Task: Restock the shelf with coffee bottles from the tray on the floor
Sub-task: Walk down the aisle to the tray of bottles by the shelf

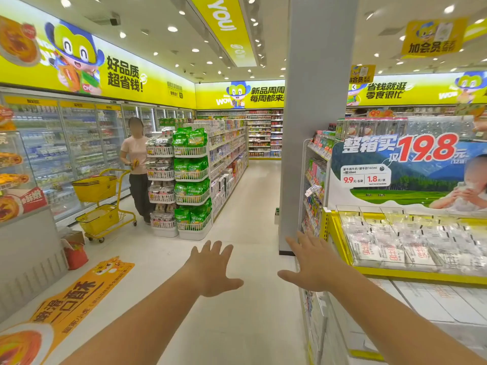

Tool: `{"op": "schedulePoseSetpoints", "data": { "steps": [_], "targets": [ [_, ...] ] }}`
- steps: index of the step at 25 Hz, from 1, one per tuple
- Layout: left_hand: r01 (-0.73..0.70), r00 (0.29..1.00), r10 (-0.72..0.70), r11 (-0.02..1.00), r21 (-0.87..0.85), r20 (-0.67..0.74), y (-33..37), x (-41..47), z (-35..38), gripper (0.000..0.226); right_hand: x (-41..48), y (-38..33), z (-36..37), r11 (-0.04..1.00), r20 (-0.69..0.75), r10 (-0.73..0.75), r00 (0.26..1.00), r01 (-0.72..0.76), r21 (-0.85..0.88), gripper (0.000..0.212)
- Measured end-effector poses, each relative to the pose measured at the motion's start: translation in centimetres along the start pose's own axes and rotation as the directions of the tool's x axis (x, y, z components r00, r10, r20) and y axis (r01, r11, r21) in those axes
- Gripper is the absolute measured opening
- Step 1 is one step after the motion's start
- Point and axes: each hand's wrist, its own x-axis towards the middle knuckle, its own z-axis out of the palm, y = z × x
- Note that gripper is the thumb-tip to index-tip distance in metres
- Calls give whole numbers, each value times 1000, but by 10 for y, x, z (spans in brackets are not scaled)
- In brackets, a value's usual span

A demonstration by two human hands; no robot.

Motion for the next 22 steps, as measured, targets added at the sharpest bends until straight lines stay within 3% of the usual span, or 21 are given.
{"op": "schedulePoseSetpoints", "data": {
  "steps": [13, 22],
  "targets": [
    [-44, 993, 54, 994, 95, -103, -145, 290, 10, 99, 300, -3, 28, 998, -86, 61, 994, -60, 13, 91],
    [-20, 996, 27, 997, 79, -88, -193, 527, 38, 97, 551, 61, 84, 998, -126, 42, 991, -37, 46, 95]
  ]
}}
